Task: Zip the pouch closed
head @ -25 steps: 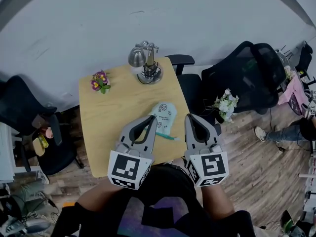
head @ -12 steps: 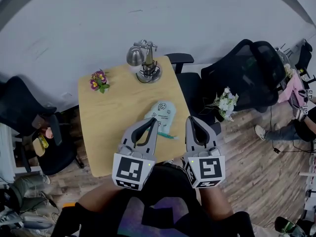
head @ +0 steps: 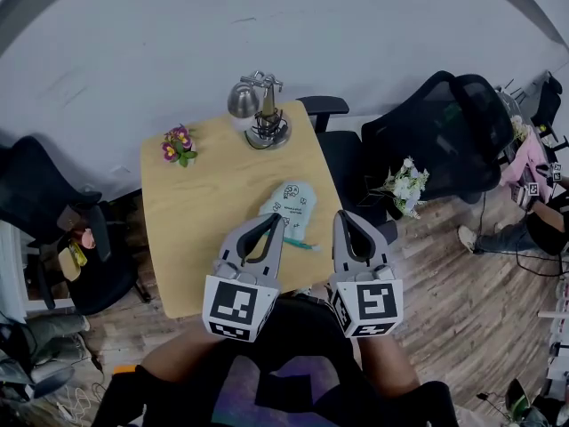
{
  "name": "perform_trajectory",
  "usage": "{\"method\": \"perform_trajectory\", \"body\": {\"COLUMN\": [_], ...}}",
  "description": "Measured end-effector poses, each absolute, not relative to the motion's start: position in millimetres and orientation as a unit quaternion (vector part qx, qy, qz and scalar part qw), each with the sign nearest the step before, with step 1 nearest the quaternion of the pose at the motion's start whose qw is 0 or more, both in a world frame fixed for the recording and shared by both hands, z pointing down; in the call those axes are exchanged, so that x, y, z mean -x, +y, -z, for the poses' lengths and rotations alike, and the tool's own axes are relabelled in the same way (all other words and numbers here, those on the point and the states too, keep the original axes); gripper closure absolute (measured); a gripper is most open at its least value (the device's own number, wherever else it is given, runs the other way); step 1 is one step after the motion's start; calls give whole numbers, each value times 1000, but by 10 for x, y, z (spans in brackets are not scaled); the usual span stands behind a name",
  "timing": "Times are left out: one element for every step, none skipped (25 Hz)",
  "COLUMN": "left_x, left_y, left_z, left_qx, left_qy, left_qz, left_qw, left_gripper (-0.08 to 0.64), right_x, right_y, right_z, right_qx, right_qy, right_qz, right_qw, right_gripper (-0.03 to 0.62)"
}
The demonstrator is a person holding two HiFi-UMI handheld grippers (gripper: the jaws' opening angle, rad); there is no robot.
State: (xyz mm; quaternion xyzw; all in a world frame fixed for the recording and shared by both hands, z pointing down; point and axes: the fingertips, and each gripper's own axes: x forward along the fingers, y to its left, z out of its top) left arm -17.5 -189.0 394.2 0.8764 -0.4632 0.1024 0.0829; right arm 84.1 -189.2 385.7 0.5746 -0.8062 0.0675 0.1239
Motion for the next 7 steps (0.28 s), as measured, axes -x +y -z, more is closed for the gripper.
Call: {"method": "perform_trajectory", "body": {"left_x": [174, 173, 172, 171, 169, 167, 165], "left_y": [-1887, -1882, -1878, -1874, -1872, -1871, -1870], "left_z": [-3943, -3943, -3945, -3948, -3951, -3953, -3956], "left_qx": [-876, -877, -877, -877, -877, -877, -877], "left_qy": [-463, -463, -462, -462, -461, -461, -461], "left_qz": [-102, -102, -102, -102, -102, -102, -102], "left_qw": [83, 84, 86, 87, 89, 90, 91], "left_gripper": [549, 548, 549, 549, 548, 548, 548], "right_x": [-843, -845, -846, -848, -851, -854, -857], "right_y": [-1888, -1885, -1881, -1879, -1877, -1875, -1874], "right_z": [-3860, -3860, -3861, -3861, -3863, -3865, -3867], "right_qx": [-575, -575, -575, -575, -576, -576, -576], "right_qy": [-806, -806, -805, -805, -805, -805, -804], "right_qz": [-68, -68, -68, -68, -68, -68, -68], "right_qw": [125, 125, 125, 126, 127, 127, 128], "right_gripper": [578, 578, 578, 578, 578, 578, 578]}}
